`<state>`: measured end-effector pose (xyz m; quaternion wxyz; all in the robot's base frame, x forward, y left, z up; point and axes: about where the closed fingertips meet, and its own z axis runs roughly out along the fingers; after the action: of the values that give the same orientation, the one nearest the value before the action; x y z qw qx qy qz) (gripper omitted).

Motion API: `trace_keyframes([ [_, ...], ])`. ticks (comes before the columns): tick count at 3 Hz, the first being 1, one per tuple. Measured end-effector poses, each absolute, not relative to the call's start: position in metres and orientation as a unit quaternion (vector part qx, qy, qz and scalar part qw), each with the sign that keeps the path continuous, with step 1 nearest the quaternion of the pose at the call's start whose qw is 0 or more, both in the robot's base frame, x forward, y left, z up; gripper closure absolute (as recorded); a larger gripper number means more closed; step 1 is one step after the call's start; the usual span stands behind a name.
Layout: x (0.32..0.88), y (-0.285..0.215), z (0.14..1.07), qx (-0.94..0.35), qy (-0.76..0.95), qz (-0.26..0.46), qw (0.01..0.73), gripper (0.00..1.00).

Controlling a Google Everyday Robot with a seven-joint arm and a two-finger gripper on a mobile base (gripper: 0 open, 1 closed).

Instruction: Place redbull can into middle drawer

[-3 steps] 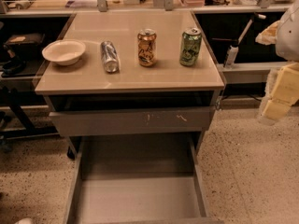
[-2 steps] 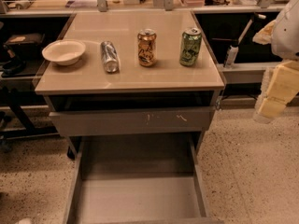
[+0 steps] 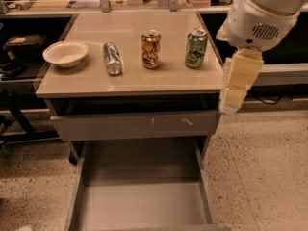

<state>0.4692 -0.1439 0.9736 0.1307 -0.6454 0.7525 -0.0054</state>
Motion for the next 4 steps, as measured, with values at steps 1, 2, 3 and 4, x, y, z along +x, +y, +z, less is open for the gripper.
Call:
trace_keyframes([
  [1, 0.471, -0.141, 0.975, -0.645, 0.752, -0.009, 0.139, 0.00],
  [2, 0.483, -0.089, 0.970, -0.657, 0.737, -0.022, 0.160, 0.00],
  [3, 0.501, -0.036, 0.967, -0.666, 0.728, -0.020, 0.162, 0.00],
  [4, 0.502, -0.001, 0.959, -0.686, 0.710, -0.017, 0.155, 0.00],
])
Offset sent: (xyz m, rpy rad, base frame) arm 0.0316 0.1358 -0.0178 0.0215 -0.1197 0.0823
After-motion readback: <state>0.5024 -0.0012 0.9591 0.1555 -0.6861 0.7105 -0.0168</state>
